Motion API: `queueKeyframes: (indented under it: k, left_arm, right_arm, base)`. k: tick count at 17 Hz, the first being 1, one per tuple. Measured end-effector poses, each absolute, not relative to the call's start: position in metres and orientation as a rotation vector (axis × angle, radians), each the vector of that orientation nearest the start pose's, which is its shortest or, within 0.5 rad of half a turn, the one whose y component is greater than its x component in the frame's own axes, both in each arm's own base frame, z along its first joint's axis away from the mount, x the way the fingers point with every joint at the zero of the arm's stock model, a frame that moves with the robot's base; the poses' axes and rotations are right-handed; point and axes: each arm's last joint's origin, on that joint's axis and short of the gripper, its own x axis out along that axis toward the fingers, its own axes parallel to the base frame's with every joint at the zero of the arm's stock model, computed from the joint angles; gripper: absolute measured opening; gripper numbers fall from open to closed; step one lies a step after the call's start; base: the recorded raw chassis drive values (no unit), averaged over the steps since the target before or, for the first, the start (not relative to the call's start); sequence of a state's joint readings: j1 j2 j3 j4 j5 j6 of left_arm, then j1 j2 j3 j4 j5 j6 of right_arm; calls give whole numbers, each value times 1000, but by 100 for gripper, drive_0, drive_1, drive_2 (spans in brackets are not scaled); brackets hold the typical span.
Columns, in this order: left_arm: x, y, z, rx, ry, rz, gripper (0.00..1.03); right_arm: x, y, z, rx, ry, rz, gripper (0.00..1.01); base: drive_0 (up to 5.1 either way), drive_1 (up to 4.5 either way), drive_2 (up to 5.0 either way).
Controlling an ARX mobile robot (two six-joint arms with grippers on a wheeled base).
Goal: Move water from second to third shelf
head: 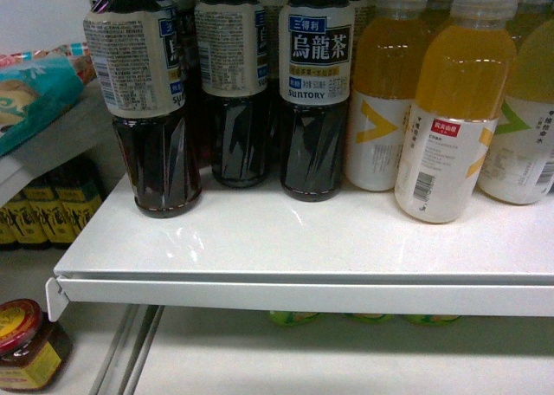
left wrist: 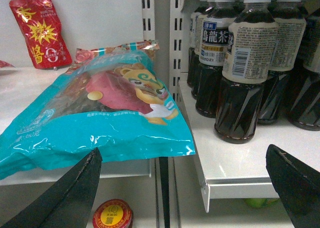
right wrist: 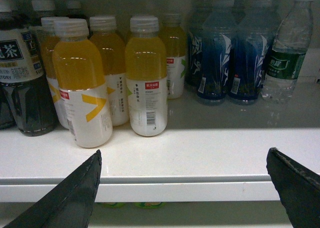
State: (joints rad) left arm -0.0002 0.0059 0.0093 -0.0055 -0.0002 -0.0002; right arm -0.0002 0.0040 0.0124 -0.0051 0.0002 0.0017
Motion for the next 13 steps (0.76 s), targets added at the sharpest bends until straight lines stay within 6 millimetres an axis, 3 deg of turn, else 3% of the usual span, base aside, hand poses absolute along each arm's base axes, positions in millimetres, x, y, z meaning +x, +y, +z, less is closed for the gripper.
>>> queueKeyframes:
  k: [13]
  left_arm:
    - [97,0,166,0,2,0,98]
  right_arm:
    - [97,0,167,2,-3,0,98]
  base:
    - [0,0,0]
